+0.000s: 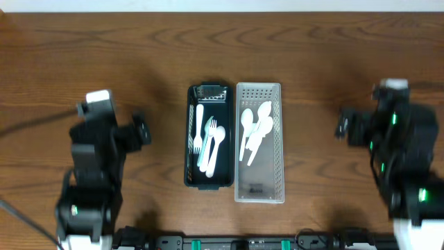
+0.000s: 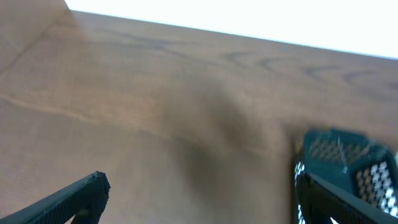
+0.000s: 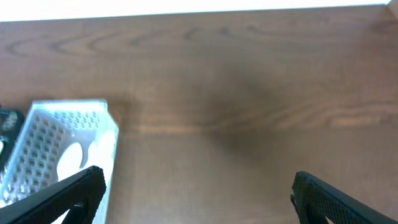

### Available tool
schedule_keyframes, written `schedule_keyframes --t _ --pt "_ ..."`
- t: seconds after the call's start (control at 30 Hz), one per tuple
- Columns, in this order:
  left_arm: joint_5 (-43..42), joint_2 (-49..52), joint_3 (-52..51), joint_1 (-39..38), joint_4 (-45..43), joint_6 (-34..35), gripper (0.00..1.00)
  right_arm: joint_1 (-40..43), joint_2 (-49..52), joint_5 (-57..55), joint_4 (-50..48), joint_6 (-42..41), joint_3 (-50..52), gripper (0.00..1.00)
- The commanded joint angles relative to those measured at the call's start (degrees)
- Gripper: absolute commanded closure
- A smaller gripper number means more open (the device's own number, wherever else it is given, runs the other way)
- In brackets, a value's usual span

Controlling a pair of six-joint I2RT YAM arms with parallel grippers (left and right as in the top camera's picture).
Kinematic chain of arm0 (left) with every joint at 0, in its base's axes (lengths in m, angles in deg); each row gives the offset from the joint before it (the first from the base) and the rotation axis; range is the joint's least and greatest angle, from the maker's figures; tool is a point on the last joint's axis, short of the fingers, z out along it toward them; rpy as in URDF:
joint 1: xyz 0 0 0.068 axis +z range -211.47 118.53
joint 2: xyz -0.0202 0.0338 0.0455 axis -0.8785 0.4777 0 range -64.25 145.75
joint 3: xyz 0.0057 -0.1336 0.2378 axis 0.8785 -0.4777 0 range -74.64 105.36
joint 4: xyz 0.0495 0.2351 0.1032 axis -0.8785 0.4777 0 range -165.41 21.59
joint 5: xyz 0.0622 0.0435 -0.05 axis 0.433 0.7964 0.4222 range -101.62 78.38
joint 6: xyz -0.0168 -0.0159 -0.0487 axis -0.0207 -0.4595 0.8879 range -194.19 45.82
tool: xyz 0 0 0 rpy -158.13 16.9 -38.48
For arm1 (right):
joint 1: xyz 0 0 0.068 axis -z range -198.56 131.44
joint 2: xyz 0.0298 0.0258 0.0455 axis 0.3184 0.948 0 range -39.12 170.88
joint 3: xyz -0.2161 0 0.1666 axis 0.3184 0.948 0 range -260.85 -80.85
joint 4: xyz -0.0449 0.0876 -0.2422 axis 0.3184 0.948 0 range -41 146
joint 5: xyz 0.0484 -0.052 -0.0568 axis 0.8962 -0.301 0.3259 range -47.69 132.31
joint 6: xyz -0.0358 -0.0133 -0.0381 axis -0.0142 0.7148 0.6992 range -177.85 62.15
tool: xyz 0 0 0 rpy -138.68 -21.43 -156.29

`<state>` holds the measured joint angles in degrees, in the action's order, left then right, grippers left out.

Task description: Pack container

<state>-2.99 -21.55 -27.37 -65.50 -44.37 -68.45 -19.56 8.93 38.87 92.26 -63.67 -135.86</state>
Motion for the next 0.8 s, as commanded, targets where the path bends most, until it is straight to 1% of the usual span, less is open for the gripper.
schedule_keyframes --t 0.0,0.1,0.17,0.4,0.5,0.57,0.77 --pt "1.6 -7.5 -5.7 -0.4 -0.6 -0.6 0.02 -0.5 -8.6 -0.8 0.4 0.3 7.5 0.01" --pt "1.5 -11.9 -8.3 -0.4 0.7 -0.6 0.02 -0.5 -14.4 -0.8 3.0 0.3 12.1 0.01" --pt "1.5 -13.1 -8.7 -0.4 3.3 -0.6 0.02 -0.5 -16.8 -0.8 6.3 0.3 14.0 0.01" --pt "1.5 -12.9 -8.7 -0.4 10.5 -0.6 0.02 -0.5 -17.3 -0.8 20.7 0.3 14.6 0.01" --pt "1.5 -12.9 -8.6 -0.4 13.0 -0.6 0.03 -0.5 -17.3 -0.8 20.9 0.3 14.7 0.01" --pt "1.5 -12.9 -8.7 -0.4 13.9 -0.6 0.02 -0.5 -17.3 -0.8 20.8 0.3 14.7 0.01" --pt "1.5 -12.9 -8.7 -0.4 15.2 -0.6 0.02 -0.5 -17.3 -0.8 20.8 0.3 14.7 0.01"
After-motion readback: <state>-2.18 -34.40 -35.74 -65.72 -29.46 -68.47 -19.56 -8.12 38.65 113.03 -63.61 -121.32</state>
